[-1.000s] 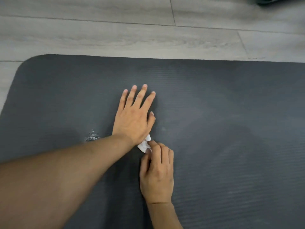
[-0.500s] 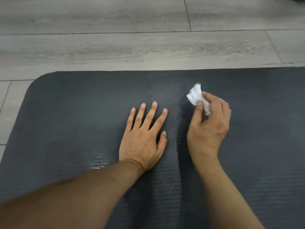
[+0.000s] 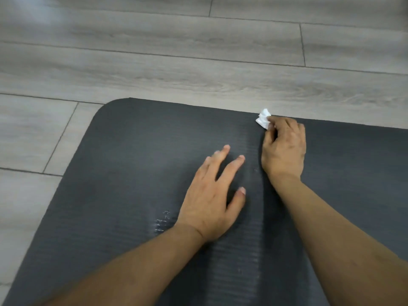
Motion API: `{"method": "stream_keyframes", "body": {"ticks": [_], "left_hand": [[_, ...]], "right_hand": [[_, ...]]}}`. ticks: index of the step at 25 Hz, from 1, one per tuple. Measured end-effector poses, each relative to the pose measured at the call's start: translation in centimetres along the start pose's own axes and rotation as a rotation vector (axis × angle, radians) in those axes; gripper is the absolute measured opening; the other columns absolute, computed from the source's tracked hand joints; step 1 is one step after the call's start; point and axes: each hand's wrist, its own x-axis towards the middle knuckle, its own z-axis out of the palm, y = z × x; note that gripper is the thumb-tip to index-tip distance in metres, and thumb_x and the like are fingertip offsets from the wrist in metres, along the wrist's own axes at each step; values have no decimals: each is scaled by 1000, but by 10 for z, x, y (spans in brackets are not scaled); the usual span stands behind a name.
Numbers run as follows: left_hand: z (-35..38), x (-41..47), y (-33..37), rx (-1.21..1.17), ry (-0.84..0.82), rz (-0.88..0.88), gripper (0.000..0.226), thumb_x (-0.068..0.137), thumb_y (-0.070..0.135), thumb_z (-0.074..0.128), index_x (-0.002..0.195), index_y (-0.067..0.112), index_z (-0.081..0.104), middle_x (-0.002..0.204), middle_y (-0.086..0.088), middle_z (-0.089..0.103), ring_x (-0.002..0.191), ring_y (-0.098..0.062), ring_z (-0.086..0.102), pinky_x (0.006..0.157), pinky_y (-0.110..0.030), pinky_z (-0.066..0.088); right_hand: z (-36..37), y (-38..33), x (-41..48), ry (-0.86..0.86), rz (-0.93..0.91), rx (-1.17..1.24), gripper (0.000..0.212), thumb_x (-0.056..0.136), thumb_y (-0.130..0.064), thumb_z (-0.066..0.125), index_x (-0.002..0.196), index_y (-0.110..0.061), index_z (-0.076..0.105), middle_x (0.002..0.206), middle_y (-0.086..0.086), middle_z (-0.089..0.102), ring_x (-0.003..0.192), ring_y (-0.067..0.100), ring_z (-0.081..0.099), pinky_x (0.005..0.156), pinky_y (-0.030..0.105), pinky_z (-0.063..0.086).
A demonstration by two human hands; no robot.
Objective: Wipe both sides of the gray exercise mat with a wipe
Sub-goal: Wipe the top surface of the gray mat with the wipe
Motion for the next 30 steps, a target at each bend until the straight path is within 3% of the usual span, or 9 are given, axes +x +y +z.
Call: {"method": "stream_keyframes", "body": {"ticks": [3,5,9,17,21,24,26,28,30], "left_hand": [[-38,-23,-81,171,170,-311,57,99,40,35,152,19,43,163,-9,33,150,-32,30,126,-48,18],[-58,-40,-123,275,141,-452,61,98,46,30,155,26,36,166,-8,27,154,-30,22,126,-49,13],[-58,-39,-133,302,92,-465,64,98,51,26,160,35,24,170,0,17,157,-23,10,127,-48,5],[-56,-36,-133,313,88,-440,64,99,49,25,161,33,22,169,-4,17,157,-28,10,126,-54,6],[-55,-35,-137,320,94,-435,63,99,48,25,160,34,21,170,-3,16,157,-27,8,127,-54,4],[-54,-35,-140,328,97,-406,59,100,47,29,156,30,23,169,-5,18,157,-29,9,126,-56,6],[-53,-34,-141,320,96,-401,60,99,47,29,156,29,26,169,-6,19,157,-29,10,126,-55,5],[-54,-35,-140,309,108,-425,62,99,47,28,159,31,26,169,-5,18,157,-28,9,126,-54,4],[-55,-35,-138,309,105,-425,64,98,47,27,160,32,23,169,-5,18,157,-29,10,126,-55,4]], "right_hand": [[1,0,-2,-9,20,-1,24,94,-14,49,111,-14,66,106,4,65,96,26,48,86,29,39],[0,-2,0,5,16,1,22,95,-15,49,110,-12,65,104,5,65,95,27,49,85,28,37],[3,-1,0,3,12,-25,23,94,-15,50,110,-14,67,104,3,65,94,25,48,83,27,38],[20,-49,-2,-39,27,-126,29,89,-3,52,108,-13,71,106,5,69,91,29,53,77,25,36],[101,-177,-9,-274,-326,22,28,76,1,57,95,-10,75,94,9,72,86,34,61,76,30,39],[142,-265,-5,-629,-545,-93,31,95,-14,47,116,-23,69,116,-1,65,111,21,53,88,30,46],[139,-265,-1,-740,-636,-156,31,97,-18,45,119,-24,66,119,-3,62,115,18,50,90,30,46],[109,-206,3,-633,-518,-153,29,93,-13,49,114,-17,68,115,3,65,109,25,53,87,32,44],[50,-119,3,-336,-227,-184,29,86,-4,53,108,-11,71,106,10,69,98,34,57,81,33,40]]}}
